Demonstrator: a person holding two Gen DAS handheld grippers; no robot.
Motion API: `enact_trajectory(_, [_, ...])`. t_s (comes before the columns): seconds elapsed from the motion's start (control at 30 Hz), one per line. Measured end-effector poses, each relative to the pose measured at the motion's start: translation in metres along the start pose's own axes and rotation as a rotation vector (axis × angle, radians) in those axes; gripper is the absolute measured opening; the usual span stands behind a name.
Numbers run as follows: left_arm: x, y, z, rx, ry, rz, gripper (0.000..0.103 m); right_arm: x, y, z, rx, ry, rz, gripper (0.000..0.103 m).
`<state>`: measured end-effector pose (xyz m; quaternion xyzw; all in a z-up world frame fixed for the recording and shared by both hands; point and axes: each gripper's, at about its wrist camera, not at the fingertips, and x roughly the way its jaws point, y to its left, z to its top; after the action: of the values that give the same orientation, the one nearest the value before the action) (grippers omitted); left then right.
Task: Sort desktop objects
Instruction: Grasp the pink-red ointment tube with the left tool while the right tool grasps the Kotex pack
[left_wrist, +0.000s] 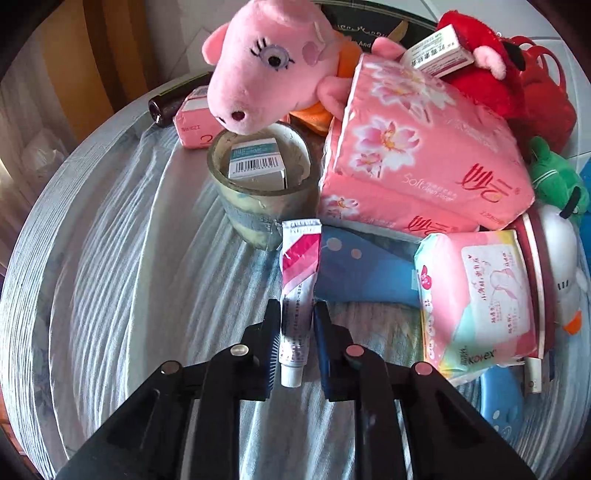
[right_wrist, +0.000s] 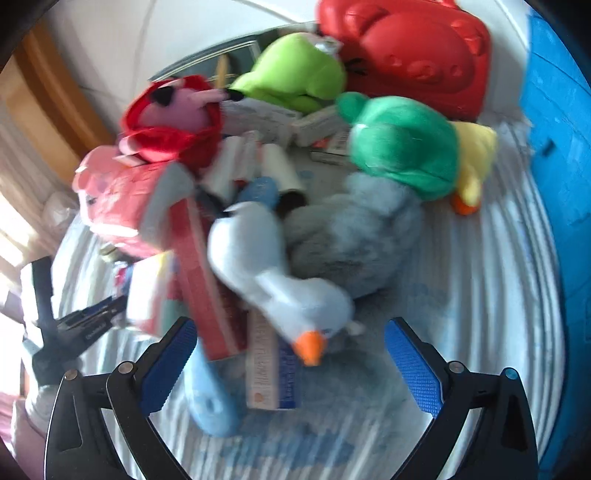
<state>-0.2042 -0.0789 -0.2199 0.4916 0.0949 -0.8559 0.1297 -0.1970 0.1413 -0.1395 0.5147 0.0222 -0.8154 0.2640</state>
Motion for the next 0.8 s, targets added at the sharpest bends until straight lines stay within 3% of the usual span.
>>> enact_trajectory(0.2, [-0.026, -0.003, -0.008, 0.038, -0.079, -0.041, 0.017, 0.015, 0.066, -0.004, -0.046, 0.018, 0.033, 0.103])
enact_trajectory(0.47, [-0.010, 0.018, 0.008, 0.002, -0.017, -0.118, 0.018, 0.047, 0.104, -0.006, -0.065, 0.079, -0.007, 0.097])
enact_trajectory(0.53, [-0.002, 0.014, 0.012, 0.022, -0.004, -0.100, 0.028, 0.051, 0.104, -0.006, -0.057, 0.094, -0.004, 0.097])
enact_trajectory(0.57, [0.004, 0.012, 0.013, 0.034, 0.013, -0.085, 0.038, 0.052, 0.106, -0.006, -0.061, 0.098, -0.002, 0.097])
enact_trajectory(0.67, [0.011, 0.012, 0.011, 0.042, 0.003, -0.091, 0.040, 0.061, 0.116, -0.003, -0.084, 0.102, -0.022, 0.097])
enact_trajectory(0.73, [0.012, 0.013, 0.012, 0.038, 0.005, -0.106, 0.038, 0.069, 0.119, 0.000, -0.087, 0.119, -0.040, 0.097])
enact_trajectory(0.77, [0.011, 0.014, 0.012, 0.036, -0.004, -0.107, 0.024, 0.074, 0.119, 0.001, -0.083, 0.127, -0.052, 0.097])
enact_trajectory(0.8, [0.012, 0.015, 0.013, 0.032, 0.003, -0.109, 0.017, 0.081, 0.119, 0.003, -0.079, 0.135, -0.069, 0.097])
